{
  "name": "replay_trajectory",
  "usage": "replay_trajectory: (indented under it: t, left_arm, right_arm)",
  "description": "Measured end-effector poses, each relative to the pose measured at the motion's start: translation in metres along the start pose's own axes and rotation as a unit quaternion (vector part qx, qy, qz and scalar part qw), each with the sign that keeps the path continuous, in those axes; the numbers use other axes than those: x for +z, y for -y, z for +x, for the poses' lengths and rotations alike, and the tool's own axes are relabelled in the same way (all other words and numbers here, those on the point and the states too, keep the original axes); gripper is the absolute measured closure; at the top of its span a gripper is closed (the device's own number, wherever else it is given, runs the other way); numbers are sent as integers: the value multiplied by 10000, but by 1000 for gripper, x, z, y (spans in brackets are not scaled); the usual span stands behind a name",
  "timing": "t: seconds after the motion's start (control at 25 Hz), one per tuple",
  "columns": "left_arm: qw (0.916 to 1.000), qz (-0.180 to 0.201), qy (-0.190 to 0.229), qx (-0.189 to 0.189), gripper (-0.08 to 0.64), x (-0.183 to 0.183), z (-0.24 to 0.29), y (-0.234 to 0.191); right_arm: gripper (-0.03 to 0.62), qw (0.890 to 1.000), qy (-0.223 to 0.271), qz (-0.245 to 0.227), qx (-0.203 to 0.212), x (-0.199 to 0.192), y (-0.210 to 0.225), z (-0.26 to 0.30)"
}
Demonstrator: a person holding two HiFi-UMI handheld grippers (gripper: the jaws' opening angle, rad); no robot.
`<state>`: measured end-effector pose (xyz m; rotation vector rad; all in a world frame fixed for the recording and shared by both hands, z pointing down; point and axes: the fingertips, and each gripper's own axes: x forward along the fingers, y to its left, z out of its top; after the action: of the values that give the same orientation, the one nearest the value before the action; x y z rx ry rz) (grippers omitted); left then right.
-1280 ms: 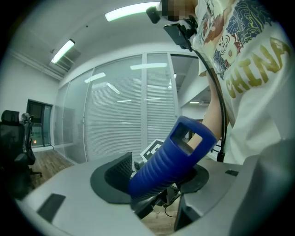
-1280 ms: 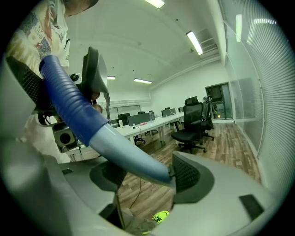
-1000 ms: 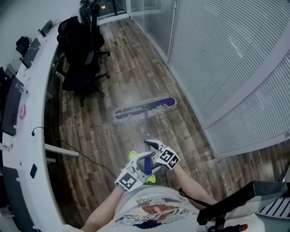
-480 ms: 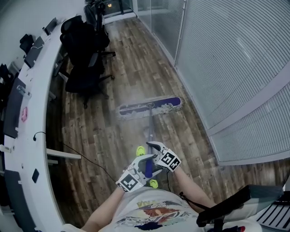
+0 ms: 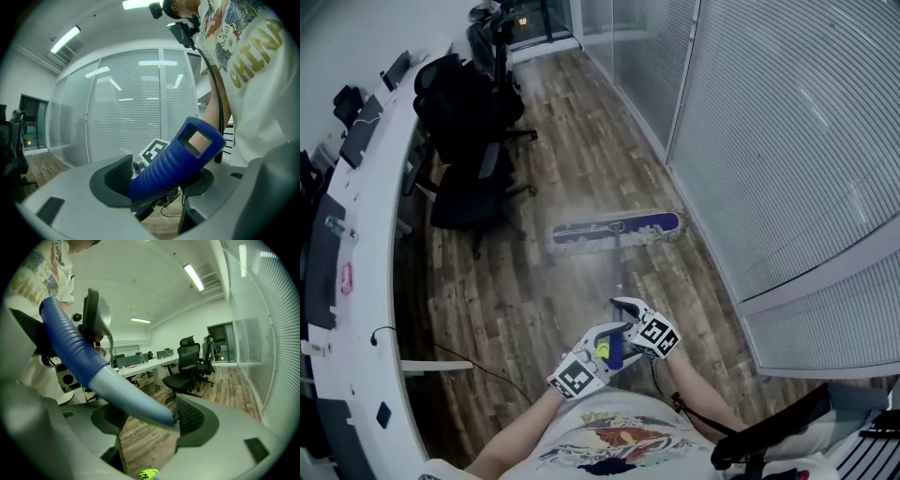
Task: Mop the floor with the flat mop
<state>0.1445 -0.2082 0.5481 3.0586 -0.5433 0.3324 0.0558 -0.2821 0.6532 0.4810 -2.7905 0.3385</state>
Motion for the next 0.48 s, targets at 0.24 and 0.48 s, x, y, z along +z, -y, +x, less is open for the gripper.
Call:
replay_trajectory:
  t: [0.24, 0.48]
  left_arm:
    - [10000, 16, -27, -56, 312, 1, 23, -94]
    - [9999, -16, 110, 20, 313, 13, 48, -173]
  right_arm:
    - [311, 10000, 11, 3, -84, 28, 87, 37]
    - [311, 9998, 187, 66, -57, 58, 161, 60]
